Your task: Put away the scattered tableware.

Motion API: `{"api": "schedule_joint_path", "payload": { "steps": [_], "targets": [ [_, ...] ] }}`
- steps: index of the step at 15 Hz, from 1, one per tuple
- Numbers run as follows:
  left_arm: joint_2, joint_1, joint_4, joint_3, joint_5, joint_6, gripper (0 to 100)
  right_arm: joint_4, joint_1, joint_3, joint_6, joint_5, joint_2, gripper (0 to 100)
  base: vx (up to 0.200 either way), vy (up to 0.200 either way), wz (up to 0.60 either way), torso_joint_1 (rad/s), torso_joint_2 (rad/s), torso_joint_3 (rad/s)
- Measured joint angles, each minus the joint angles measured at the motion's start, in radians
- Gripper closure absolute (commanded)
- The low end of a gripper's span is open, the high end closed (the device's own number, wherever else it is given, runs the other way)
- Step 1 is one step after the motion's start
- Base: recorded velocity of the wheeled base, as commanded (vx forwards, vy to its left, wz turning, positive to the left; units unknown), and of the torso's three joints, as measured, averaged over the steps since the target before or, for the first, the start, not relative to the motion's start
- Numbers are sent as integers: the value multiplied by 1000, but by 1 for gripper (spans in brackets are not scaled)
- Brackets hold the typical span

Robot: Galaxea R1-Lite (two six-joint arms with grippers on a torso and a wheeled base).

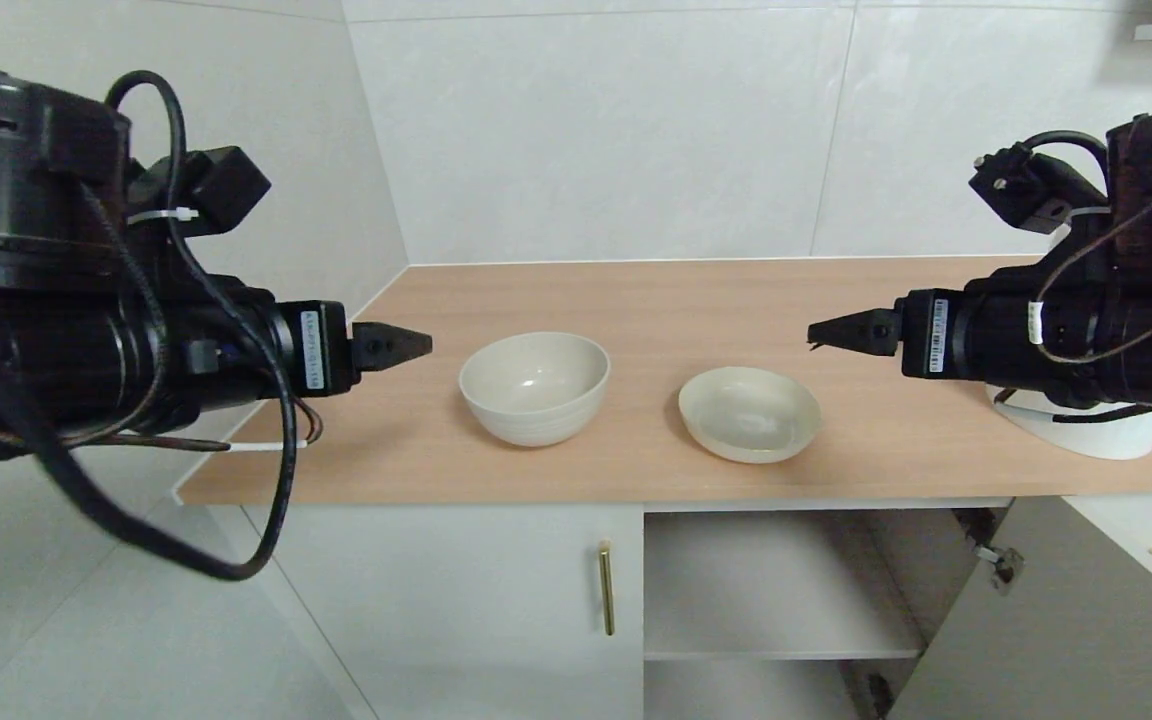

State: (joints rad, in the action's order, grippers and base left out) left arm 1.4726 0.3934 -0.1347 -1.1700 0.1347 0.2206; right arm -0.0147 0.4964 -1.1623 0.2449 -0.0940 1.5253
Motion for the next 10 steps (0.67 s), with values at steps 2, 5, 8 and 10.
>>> {"api": "schedule_joint_path", "payload": {
  "steps": [2,5,8,10],
  "targets": [
    [59,-3,-26,-67,17,89,0,-13,3,-1,5,-7,14,0,0,0,0,0,0,0],
    [127,-4,-95,-137,19,153,0,-21,5,0,6,-9,23,0,0,0,0,0,0,0],
    [223,-4,-211,-239,24,215,0,-22,5,1,6,-18,28,0,0,0,0,0,0,0],
    [292,-4,-226,-279,23,227,0,-22,6,1,6,-36,37,0,0,0,0,0,0,0]
  ]
}}
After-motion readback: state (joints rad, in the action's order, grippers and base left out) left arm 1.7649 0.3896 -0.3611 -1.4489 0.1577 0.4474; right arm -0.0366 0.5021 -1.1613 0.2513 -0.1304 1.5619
